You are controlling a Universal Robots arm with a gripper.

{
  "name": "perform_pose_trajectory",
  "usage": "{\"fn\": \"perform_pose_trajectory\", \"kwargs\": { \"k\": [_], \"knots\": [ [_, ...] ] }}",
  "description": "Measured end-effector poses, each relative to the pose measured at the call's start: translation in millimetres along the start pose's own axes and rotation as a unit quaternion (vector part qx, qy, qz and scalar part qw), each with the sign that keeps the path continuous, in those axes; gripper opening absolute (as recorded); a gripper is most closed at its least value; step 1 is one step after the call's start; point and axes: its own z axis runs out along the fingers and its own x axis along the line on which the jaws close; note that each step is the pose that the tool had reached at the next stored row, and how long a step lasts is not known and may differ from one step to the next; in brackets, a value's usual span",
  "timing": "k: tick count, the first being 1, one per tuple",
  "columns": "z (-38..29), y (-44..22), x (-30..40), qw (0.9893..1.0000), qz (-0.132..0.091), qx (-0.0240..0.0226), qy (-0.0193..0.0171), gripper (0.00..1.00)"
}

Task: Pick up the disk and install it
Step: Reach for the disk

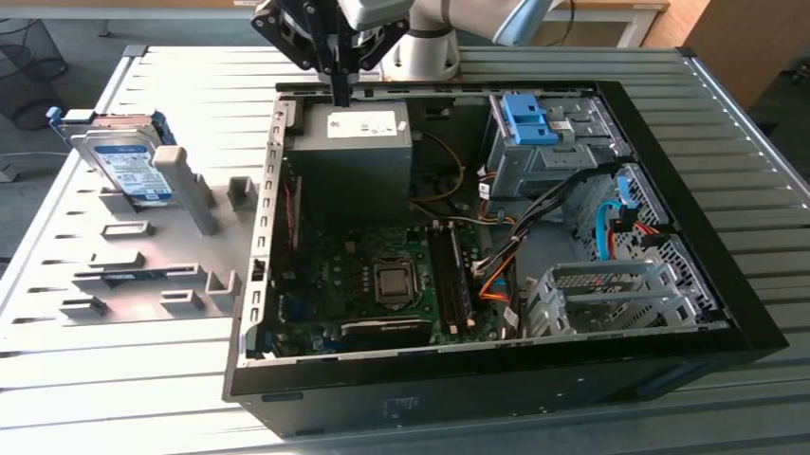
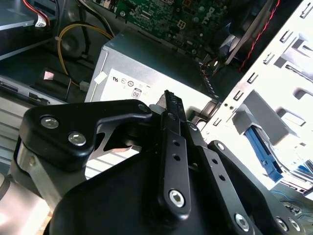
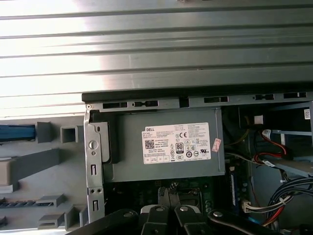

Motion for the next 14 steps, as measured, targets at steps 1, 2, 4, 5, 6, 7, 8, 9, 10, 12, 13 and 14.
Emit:
{"fn": "perform_pose_trajectory", "kwargs": {
  "k": [1,2,4,5,6,7,8,9,10,12,13,14],
  "knots": [
    [0.0,0.0,0.3,1.0000,0.000,0.0000,0.0000,0.11],
    [0.0,0.0,0.5,1.0000,0.000,0.0000,0.0000,0.11],
    [0.1,-0.1,0.9,1.0000,0.000,0.0000,0.0000,0.11],
    [0.1,-0.1,1.1,1.0000,0.000,0.0000,0.0000,0.11],
    [0.2,-0.1,1.3,1.0000,0.000,0.0000,0.0000,0.11],
    [0.2,-0.1,1.5,1.0000,0.000,0.0000,0.0000,0.11],
    [0.2,-0.1,1.7,1.0000,0.000,0.0000,0.0000,0.11],
    [0.3,-0.1,1.8,1.0000,0.000,0.0000,0.0000,0.11],
    [0.3,-0.2,2.0,1.0000,0.000,0.0000,0.0000,0.11],
    [0.4,-0.2,2.4,1.0000,0.000,0.0000,0.0000,0.11],
    [0.4,-0.2,2.6,1.0000,0.000,0.0000,0.0000,0.11],
    [0.4,-0.2,2.8,1.0000,0.000,0.0000,0.0000,0.11]
  ]
}}
